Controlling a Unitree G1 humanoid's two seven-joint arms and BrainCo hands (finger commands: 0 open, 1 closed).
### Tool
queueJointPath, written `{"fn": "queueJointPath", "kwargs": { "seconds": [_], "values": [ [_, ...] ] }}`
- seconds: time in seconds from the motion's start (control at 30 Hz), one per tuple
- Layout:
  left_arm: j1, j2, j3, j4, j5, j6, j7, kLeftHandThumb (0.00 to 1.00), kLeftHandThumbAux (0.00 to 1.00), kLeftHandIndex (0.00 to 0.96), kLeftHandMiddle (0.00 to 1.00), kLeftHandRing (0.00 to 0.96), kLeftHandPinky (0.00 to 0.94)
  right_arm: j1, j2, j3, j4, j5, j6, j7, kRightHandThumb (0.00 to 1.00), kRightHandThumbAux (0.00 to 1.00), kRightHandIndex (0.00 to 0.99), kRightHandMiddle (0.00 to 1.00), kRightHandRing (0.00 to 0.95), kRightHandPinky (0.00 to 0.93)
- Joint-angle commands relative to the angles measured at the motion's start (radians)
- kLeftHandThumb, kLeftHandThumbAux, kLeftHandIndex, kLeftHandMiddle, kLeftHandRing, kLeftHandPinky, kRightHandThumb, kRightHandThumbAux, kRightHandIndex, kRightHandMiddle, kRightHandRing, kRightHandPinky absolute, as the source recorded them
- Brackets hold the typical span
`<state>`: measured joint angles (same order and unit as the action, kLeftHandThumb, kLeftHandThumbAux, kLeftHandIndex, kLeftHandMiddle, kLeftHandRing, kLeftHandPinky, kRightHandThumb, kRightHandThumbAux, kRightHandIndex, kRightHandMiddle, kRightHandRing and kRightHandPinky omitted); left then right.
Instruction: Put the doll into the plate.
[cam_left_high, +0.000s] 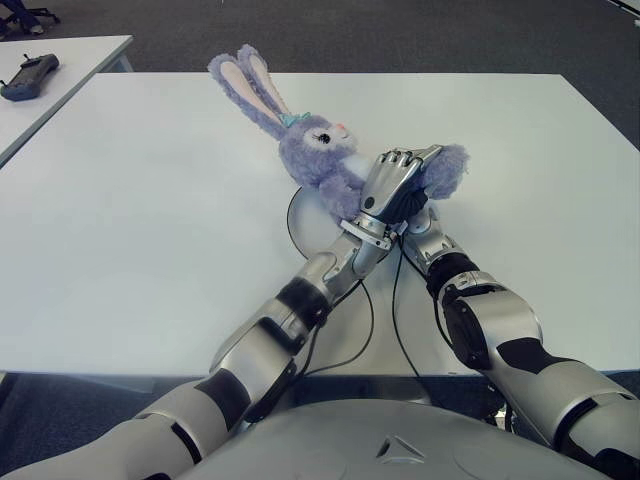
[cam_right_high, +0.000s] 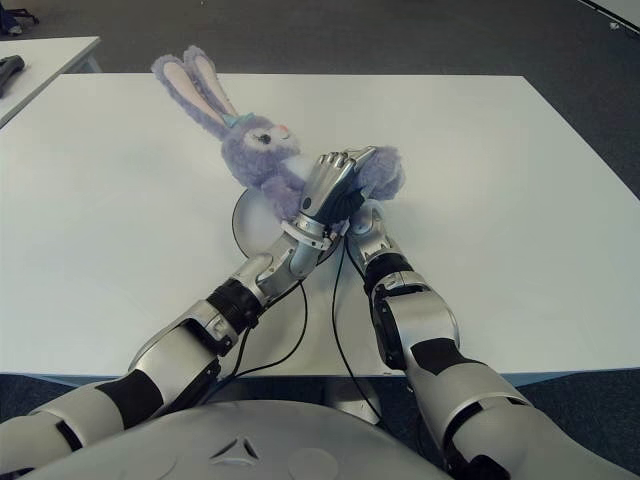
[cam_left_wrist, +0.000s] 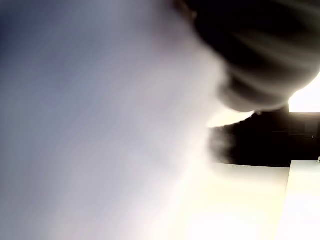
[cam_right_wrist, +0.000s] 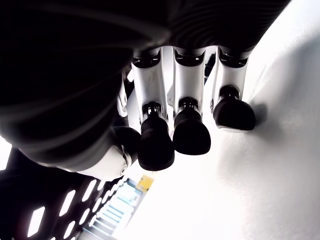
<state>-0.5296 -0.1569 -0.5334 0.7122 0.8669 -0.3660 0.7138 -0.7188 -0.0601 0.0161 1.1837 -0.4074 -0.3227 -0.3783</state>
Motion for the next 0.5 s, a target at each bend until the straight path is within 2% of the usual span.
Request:
{"fn": "queueJointPath", "kwargs": {
  "seconds": [0.03,0.5],
  "values": [
    [0.314,-0.004,-0.122,0.609,0.06,0.108,-0.027,0.746,0.692,0.444,0.813,0.829,0.833,0.366,0.124,0.008,0.224,-0.046,0.132,0.094,0.701,0.735,0.406,0.735,0.774,0.794],
    [0.314,-0.004,-0.122,0.609,0.06,0.108,-0.027,0.746,0.692,0.444,0.813,0.829,0.833,0.366,0.124,0.008,0.224,-0.046,0.132,0.094,0.701,0.735,0.406,0.735,0.774,0.794]
  ]
}}
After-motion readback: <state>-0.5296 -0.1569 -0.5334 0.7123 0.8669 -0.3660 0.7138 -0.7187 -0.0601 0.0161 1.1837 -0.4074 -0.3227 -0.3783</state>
